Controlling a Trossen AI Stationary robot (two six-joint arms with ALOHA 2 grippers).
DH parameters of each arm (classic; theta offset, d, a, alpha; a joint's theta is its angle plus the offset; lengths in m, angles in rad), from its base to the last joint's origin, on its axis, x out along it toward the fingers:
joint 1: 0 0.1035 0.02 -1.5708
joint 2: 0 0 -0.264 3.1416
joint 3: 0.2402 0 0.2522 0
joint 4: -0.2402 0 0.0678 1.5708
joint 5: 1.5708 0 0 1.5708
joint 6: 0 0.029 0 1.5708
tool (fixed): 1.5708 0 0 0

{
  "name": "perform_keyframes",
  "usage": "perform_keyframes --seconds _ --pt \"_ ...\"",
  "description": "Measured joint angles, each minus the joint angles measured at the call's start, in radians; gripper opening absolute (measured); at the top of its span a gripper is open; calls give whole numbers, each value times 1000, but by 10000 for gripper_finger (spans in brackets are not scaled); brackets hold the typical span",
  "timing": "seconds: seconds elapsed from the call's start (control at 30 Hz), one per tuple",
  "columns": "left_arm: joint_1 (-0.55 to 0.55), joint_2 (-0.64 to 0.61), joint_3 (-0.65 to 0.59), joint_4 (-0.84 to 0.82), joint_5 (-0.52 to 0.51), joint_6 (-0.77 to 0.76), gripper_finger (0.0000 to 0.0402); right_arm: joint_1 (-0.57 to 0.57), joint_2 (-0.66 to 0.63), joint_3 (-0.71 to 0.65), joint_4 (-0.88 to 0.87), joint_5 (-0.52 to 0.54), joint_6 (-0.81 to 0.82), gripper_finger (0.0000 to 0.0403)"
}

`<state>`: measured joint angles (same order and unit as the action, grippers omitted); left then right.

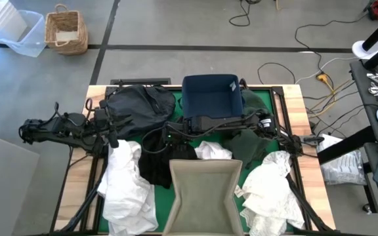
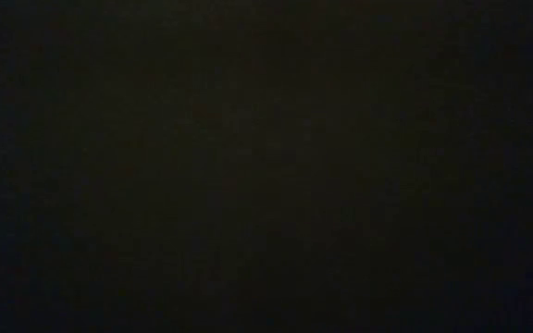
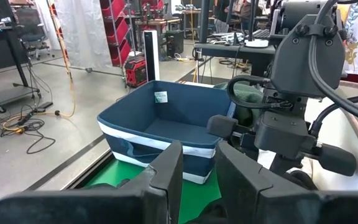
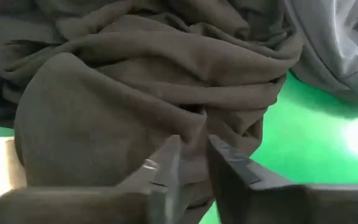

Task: Sort clothes
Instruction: Put the black shirt into the white laundry bin

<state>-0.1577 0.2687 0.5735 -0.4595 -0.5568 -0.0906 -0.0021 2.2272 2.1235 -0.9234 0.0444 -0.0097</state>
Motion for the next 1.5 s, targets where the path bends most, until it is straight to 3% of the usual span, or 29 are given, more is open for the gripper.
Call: perform_keyframes --seconds 0.23,0.43,1.5 --pt "0 0 0 0 0 0 77 2 0 0 25 8 -7 189" --pt "0 0 0 0 0 0 77 2 0 0 24 7 -2 228" --pt "0 0 0 1 0 0 77 0 -5 -144 104 -19 69 228"
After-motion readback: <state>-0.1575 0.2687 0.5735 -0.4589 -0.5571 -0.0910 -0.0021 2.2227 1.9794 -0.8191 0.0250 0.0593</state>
